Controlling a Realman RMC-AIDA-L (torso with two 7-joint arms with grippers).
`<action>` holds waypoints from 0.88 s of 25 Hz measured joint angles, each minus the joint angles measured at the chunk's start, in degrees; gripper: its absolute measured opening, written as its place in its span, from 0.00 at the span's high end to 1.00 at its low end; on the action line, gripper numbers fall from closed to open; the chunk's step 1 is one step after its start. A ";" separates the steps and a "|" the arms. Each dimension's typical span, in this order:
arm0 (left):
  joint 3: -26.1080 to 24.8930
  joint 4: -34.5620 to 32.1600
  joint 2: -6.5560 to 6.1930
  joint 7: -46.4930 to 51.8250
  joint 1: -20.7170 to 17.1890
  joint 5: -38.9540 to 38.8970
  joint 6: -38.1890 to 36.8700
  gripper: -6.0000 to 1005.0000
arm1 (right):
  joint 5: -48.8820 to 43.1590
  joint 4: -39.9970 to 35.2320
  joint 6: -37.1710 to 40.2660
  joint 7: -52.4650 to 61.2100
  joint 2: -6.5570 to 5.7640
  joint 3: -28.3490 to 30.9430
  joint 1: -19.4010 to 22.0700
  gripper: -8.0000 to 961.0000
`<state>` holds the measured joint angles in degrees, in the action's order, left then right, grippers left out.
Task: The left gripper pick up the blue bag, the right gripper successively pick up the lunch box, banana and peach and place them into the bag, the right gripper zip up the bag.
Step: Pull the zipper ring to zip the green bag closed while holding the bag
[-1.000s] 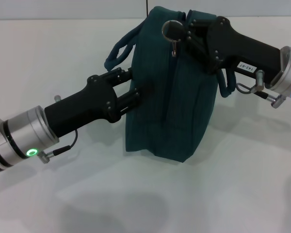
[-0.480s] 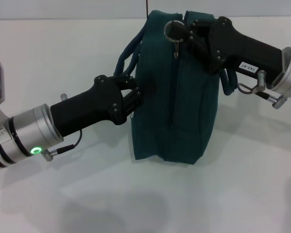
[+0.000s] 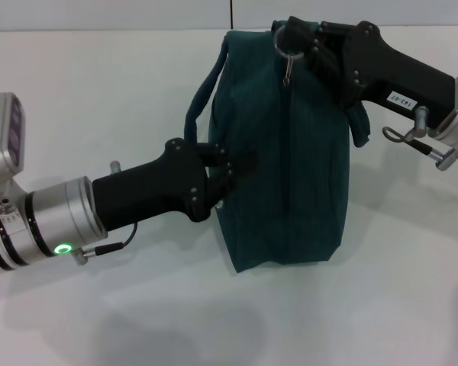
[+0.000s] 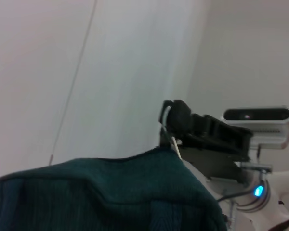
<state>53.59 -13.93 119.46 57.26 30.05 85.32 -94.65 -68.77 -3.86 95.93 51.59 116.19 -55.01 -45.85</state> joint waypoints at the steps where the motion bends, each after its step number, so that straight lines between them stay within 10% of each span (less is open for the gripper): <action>1: 0.30 0.00 -0.02 0.08 0.00 0.13 -0.02 0.94 | 0.18 -0.05 -0.10 0.00 0.00 0.00 0.06 0.91; 22: 1.98 -2.23 -0.25 1.38 -0.67 6.06 -8.54 0.91 | 1.42 -0.92 -6.11 0.53 0.00 -0.29 0.42 0.90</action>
<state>55.57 -16.16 119.22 58.64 29.38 91.38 -103.19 -67.35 -4.78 89.82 52.11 116.19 -55.30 -45.43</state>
